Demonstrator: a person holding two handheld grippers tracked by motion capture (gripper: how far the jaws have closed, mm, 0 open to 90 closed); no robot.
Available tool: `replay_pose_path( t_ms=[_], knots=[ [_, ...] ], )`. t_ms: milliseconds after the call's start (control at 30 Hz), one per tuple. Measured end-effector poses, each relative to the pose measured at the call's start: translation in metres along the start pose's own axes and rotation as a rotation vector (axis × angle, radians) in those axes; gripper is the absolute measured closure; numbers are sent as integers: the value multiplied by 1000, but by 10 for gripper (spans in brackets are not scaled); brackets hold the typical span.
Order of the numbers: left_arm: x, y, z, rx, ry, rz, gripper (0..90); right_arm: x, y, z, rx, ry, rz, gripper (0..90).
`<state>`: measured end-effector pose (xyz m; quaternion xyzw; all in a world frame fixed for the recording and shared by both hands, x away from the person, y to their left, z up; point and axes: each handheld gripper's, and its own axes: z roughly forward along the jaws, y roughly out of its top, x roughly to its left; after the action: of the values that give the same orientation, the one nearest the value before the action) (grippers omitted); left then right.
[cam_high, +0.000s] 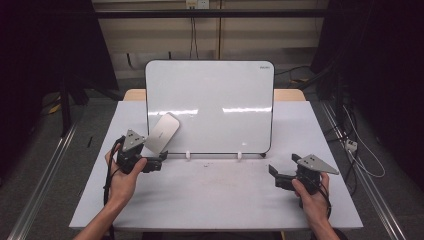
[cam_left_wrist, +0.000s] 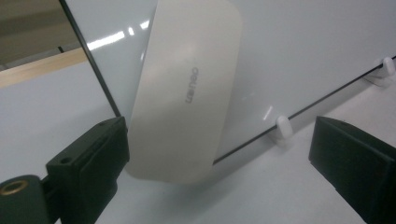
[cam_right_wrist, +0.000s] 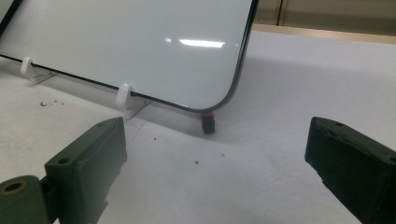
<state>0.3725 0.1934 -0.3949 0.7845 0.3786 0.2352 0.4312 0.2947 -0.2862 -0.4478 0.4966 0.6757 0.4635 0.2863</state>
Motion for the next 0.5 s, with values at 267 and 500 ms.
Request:
replay_pose_path(
  t_ms=[267, 500],
  knots=[
    [-7, -22, -16, 2, 20, -18, 50, 1, 0, 0, 1, 2, -6, 54],
    [-9, -40, -23, -24, 23, -43, 50, 0, 0, -3, 1, -2, -1, 54]
  ],
)
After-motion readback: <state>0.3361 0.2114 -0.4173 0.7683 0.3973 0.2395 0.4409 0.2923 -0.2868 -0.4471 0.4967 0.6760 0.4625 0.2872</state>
